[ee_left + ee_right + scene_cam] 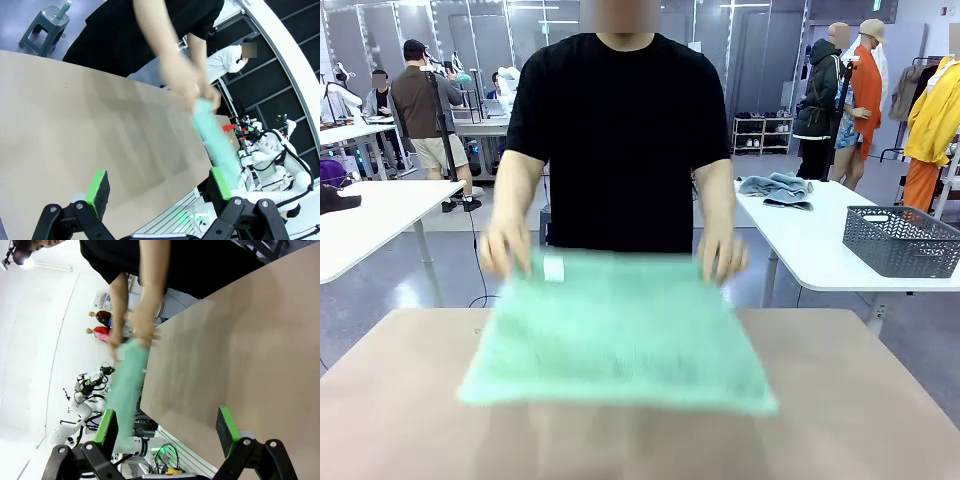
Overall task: Fold the towels and place them in the basket.
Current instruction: When a person lays out a Towel with hook on the table, fold it in half twice.
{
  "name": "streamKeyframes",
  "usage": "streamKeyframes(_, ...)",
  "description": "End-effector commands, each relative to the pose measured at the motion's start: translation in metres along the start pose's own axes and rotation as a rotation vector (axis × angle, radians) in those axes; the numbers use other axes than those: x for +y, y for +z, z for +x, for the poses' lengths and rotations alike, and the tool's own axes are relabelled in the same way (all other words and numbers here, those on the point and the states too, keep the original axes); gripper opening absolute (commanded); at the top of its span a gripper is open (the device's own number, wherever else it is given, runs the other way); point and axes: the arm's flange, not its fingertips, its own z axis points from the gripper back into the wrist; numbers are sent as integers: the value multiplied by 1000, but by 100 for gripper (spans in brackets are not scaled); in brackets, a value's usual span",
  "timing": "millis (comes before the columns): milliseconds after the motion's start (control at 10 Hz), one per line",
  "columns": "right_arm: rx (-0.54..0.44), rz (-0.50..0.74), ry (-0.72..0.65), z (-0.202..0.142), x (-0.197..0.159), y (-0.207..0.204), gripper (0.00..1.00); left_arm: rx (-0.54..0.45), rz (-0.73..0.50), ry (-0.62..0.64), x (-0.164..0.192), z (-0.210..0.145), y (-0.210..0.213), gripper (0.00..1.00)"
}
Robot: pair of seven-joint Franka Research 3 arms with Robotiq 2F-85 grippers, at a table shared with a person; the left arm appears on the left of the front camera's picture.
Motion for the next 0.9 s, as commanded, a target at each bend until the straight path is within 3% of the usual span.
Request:
streamKeyframes(0, -1, 10, 2, 0, 0, 0, 100, -7, -16, -16, 0, 0, -1, 100)
streamKeyframes(800, -1, 10, 2, 0, 0, 0, 100, -7, -16, -16, 0, 0, -1, 100)
